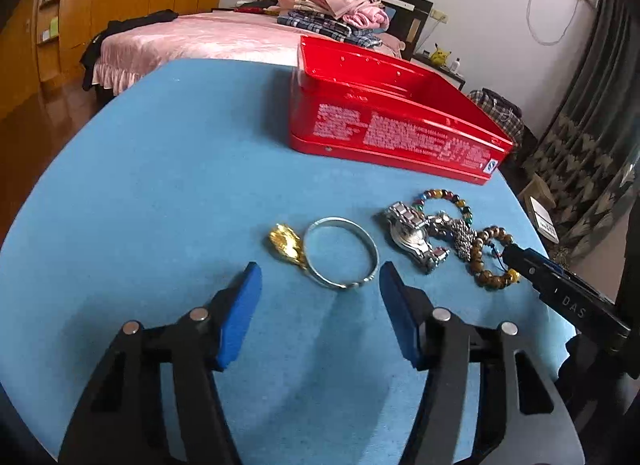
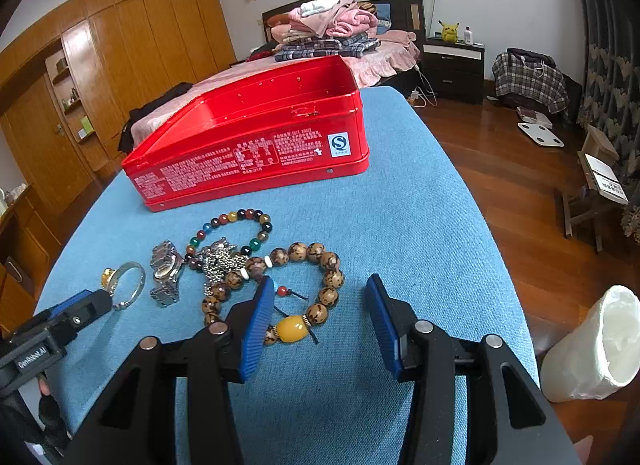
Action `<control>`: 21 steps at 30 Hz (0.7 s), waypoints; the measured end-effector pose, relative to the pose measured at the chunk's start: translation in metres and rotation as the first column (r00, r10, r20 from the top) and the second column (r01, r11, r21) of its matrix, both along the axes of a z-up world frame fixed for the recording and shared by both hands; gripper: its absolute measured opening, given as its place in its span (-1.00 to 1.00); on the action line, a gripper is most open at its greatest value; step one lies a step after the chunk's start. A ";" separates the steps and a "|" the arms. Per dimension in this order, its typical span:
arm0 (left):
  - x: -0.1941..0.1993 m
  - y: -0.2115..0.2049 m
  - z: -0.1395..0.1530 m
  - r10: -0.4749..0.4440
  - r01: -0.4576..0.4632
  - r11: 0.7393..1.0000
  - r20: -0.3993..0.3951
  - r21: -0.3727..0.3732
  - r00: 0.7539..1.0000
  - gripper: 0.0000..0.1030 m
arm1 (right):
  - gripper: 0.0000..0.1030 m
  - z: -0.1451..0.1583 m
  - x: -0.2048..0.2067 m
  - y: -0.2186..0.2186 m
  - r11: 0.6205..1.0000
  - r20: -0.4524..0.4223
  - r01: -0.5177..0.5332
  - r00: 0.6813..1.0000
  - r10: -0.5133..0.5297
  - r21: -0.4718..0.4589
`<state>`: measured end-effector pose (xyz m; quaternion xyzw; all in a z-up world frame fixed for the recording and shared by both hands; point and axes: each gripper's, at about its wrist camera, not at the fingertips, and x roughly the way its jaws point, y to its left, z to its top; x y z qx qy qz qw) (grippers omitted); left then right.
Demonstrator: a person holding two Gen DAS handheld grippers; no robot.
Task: Organize jewelry
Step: 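Move the left gripper toward the silver bangle while the right approaches the wooden-bead bracelet, then close the right gripper on the wooden-bead bracelet while the left gripper lowers around the silver bangle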
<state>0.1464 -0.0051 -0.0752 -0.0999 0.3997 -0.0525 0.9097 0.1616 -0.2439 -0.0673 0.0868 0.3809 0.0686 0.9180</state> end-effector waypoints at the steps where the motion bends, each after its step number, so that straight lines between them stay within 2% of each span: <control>1: 0.001 -0.002 -0.001 0.001 -0.001 1.000 0.001 0.005 1.000 0.14 | -0.08 0.000 0.000 0.000 1.000 0.000 0.000 1.000 0.000 0.001; 2: 0.002 -0.005 -0.001 -0.001 0.001 1.000 0.003 0.004 1.000 0.14 | -0.08 0.000 0.000 0.000 1.000 0.000 0.000 1.000 0.000 0.002; 6: 0.007 -0.013 -0.002 -0.021 0.022 0.999 0.001 -0.028 1.000 -0.07 | -0.08 0.000 0.000 0.000 1.000 -0.001 0.003 1.000 -0.003 0.006; 10: 0.015 -0.020 -0.004 -0.050 0.050 0.997 0.004 -0.054 0.999 -0.08 | -0.08 0.001 0.000 -0.001 1.000 0.000 0.005 1.000 -0.005 0.015; 15: 0.026 -0.023 -0.005 -0.047 0.047 0.999 0.003 -0.026 0.999 -0.04 | -0.08 0.001 0.000 -0.005 1.000 0.001 0.004 1.000 -0.004 0.030; 18: 0.032 -0.027 -0.005 -0.050 0.050 0.998 -0.002 0.029 0.999 -0.04 | -0.08 0.000 0.000 -0.007 0.999 0.002 0.004 1.000 -0.004 0.032; 21: 0.034 -0.031 -0.006 -0.059 0.059 0.997 -0.006 0.048 0.998 -0.04 | -0.08 0.000 0.000 -0.007 1.000 0.001 0.004 1.000 -0.004 0.030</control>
